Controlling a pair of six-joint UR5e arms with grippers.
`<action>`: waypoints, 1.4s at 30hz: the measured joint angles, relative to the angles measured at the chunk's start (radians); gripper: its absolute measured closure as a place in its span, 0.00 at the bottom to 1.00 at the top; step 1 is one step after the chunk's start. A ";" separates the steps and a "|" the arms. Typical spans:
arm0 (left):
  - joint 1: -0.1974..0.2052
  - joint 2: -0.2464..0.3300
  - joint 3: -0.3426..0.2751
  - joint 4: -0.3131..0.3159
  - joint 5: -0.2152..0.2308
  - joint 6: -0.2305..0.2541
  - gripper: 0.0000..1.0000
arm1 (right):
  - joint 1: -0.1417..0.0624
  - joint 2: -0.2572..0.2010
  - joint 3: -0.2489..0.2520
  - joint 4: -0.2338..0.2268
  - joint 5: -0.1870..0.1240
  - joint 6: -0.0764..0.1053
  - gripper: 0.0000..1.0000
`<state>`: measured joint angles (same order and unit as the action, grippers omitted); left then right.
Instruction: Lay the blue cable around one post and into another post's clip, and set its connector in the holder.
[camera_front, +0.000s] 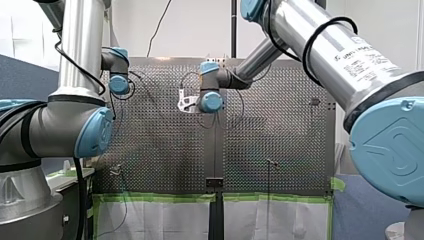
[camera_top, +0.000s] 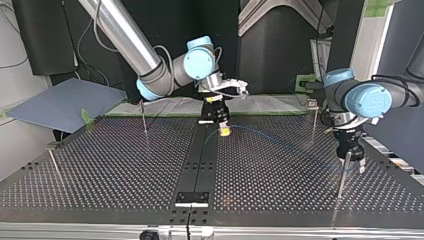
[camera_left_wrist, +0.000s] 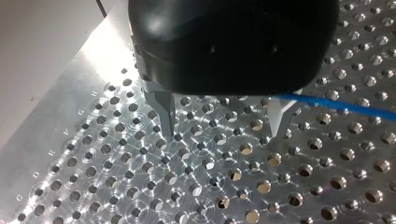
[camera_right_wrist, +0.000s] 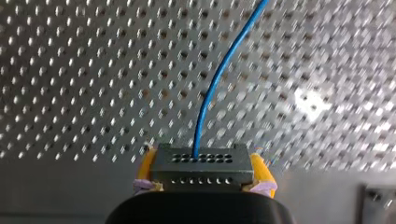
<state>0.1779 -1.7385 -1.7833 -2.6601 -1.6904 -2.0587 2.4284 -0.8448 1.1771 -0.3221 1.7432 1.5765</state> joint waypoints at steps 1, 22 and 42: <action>0.000 0.000 0.000 0.000 0.001 -0.002 0.00 | -0.003 0.000 0.008 -0.008 0.008 0.006 1.00; -0.005 0.000 -0.002 0.002 0.005 -0.018 0.00 | -0.060 -0.003 0.191 -0.191 0.191 0.034 1.00; -0.010 -0.037 -0.002 0.026 0.063 -0.029 0.00 | -0.104 -0.003 0.371 -0.371 0.371 0.048 1.00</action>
<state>0.1683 -1.7757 -1.7852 -2.6343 -1.6277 -2.0877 2.3248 -0.8475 1.5486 -0.6936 2.1145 1.6246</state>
